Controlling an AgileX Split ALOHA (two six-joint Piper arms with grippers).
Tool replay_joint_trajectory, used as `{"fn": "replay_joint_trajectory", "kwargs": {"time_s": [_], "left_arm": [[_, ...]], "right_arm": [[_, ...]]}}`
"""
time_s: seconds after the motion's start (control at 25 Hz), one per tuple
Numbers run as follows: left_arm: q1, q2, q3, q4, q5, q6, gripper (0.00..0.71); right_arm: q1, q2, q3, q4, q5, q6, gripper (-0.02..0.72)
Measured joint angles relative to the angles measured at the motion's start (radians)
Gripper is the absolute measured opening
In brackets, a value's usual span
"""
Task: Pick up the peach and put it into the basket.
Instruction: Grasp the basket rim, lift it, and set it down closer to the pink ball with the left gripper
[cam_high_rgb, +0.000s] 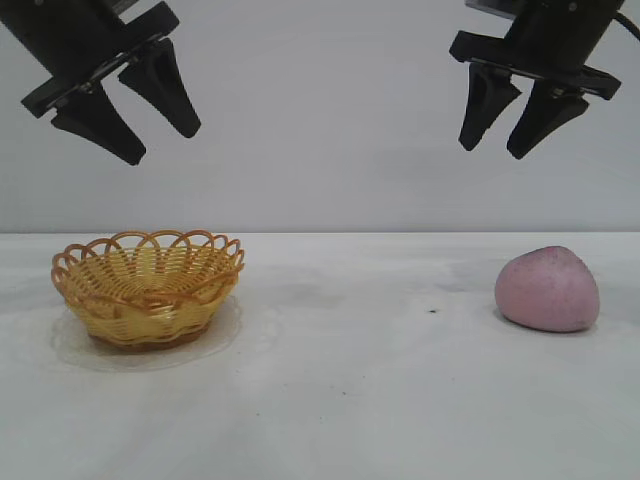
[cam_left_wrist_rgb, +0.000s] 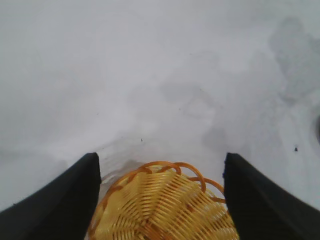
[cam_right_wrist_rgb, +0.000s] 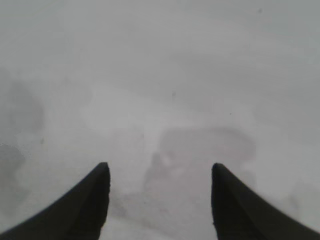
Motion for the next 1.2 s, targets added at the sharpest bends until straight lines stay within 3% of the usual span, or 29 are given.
{"fn": "replay_joint_trajectory", "kwargs": {"time_s": [0.56,0.88,1.2], "left_arm": [[0.0,0.0,-0.004,0.014,0.034,0.0,0.461],[0.0,0.002,-0.141,0.3,0.23,-0.005,0.461],[-0.03,0.111,-0.397,0.557,0.515,-0.007,0.461]], "right_arm": [[0.0,0.0,0.0,0.0,0.002,0.0,0.374],[0.0,0.0,0.0,0.0,0.003,0.0,0.374],[0.0,0.0,0.0,0.0,0.007,0.0,0.374]]}}
